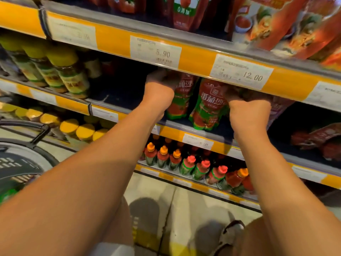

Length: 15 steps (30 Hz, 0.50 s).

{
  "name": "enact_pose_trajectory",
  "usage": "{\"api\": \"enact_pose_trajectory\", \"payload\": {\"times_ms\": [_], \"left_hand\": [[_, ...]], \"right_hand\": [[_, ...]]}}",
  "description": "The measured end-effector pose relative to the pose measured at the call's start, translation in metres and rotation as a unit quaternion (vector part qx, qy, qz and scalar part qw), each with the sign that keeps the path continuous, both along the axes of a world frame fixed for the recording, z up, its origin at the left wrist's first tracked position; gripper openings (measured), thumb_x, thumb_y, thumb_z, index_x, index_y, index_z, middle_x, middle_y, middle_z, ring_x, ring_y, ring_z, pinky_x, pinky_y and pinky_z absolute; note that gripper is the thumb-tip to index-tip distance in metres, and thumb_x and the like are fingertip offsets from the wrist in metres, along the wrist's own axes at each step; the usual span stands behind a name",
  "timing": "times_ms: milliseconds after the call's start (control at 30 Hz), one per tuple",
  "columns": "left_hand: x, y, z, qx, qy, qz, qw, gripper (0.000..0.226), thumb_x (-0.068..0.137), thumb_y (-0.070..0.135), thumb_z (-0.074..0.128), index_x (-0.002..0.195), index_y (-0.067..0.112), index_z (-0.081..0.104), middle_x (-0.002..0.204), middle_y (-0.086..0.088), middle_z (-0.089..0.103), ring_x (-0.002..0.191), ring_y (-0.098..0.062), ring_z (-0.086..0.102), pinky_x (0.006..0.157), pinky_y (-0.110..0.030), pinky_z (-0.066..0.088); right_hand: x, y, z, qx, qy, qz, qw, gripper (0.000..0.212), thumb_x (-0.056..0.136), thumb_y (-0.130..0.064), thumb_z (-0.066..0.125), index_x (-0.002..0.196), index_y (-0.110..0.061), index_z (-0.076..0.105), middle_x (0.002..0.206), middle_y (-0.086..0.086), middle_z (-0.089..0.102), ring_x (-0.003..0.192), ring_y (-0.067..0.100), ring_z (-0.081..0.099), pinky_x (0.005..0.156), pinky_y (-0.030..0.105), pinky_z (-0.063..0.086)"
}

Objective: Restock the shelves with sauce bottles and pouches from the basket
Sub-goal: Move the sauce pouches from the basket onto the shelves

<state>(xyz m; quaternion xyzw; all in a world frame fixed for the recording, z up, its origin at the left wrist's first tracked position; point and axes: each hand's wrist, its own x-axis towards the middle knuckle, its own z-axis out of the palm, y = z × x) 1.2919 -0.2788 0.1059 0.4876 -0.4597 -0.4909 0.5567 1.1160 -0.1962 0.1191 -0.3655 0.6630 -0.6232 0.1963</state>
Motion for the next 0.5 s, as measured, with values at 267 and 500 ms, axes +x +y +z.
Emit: {"api": "enact_pose_trajectory", "payload": {"times_ms": [267,500], "left_hand": [[0.003,0.004,-0.011,0.050,-0.136,-0.088,0.986,0.045,0.083,0.016,0.087,0.125,0.013,0.070,0.115,-0.002,0.073,0.106,-0.018,0.068,0.092,-0.030,0.054],[0.008,-0.001,-0.032,0.044,-0.223,-0.111,0.968,0.053,0.081,0.017,0.089,0.130,0.014,0.067,0.124,-0.005,0.072,0.114,-0.024,0.067,0.103,-0.044,0.055]], "right_hand": [[0.003,-0.009,-0.028,0.064,0.059,0.075,0.993,0.048,0.076,-0.020,0.087,0.118,-0.025,0.064,0.123,-0.004,0.070,0.111,0.019,0.067,0.099,0.039,0.054],[0.004,-0.007,-0.048,0.123,0.097,0.073,0.985,0.041,0.076,-0.020,0.088,0.106,-0.023,0.061,0.096,-0.006,0.070,0.082,0.016,0.065,0.070,0.026,0.049]]}}
